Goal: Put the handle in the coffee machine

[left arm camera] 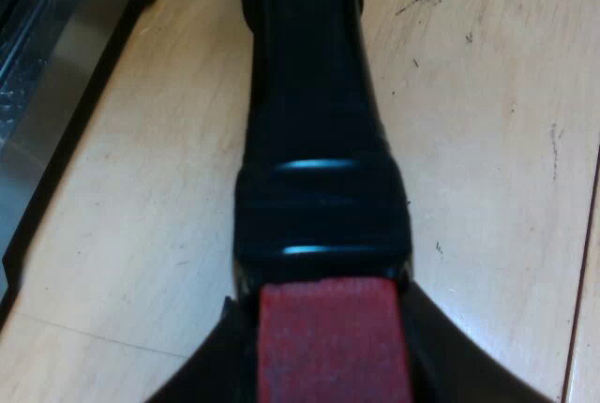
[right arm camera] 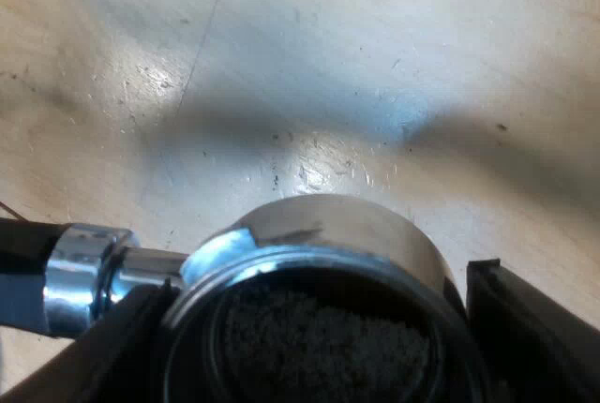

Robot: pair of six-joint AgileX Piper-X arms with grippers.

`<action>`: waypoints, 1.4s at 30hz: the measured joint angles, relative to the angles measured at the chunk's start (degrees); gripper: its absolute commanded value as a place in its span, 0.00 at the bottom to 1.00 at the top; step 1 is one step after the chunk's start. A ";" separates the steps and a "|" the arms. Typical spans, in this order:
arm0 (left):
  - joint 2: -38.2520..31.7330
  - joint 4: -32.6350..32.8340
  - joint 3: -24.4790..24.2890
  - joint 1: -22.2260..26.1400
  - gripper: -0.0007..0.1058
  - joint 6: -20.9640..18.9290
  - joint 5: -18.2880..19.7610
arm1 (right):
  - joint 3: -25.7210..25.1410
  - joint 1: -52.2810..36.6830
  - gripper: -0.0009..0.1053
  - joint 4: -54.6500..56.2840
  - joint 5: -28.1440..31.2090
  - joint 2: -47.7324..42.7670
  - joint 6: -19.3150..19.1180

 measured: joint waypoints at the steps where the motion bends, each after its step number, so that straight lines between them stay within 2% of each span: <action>1: 0.00 0.00 0.00 0.00 0.01 0.00 0.00 | 0.00 0.00 0.17 0.00 0.00 0.00 0.00; 3: 0.00 0.00 0.00 0.00 0.01 0.00 0.00 | 0.00 0.00 0.38 0.00 0.00 0.00 0.00; 5: 0.00 0.00 0.00 0.00 0.01 0.00 0.00 | 0.00 0.00 0.68 0.00 0.00 0.00 0.00; 6: 0.00 0.00 0.00 0.00 0.01 0.00 0.00 | 0.00 0.00 0.72 0.00 0.00 0.00 0.00; 7: 0.00 0.00 0.00 0.00 0.01 0.00 0.00 | 0.00 0.00 0.84 0.00 0.00 0.00 0.00; 9: 0.00 -0.12 0.00 0.00 0.01 0.19 0.19 | 0.00 0.00 0.97 0.00 -0.33 0.00 -1.15; 13: 0.32 1.09 0.39 0.00 0.01 0.23 0.08 | -0.28 0.00 1.00 -1.36 -0.17 -0.15 -2.20; 19: 0.43 2.02 0.49 0.00 0.01 0.23 0.05 | -0.28 0.00 1.00 -4.86 4.39 -1.70 -2.56; 22: 0.43 2.11 0.49 0.51 0.01 -1.30 0.05 | -0.28 0.00 1.00 -5.19 6.36 -4.00 -2.54; 28: 0.43 2.11 0.49 5.72 0.01 -2.68 0.18 | -0.28 0.00 1.00 -5.19 12.42 -10.69 -2.61; 30: 0.43 2.11 0.49 8.63 0.01 -2.65 1.44 | -0.28 0.00 1.00 -5.19 13.72 -13.21 -2.61; 34: 0.43 2.25 0.49 14.00 0.01 -2.65 2.98 | -0.28 0.00 1.00 -5.19 14.57 -16.48 -3.26; 42: 0.43 2.19 0.49 22.82 0.01 -2.69 3.02 | -0.28 0.00 1.00 -5.19 14.57 -18.60 -3.85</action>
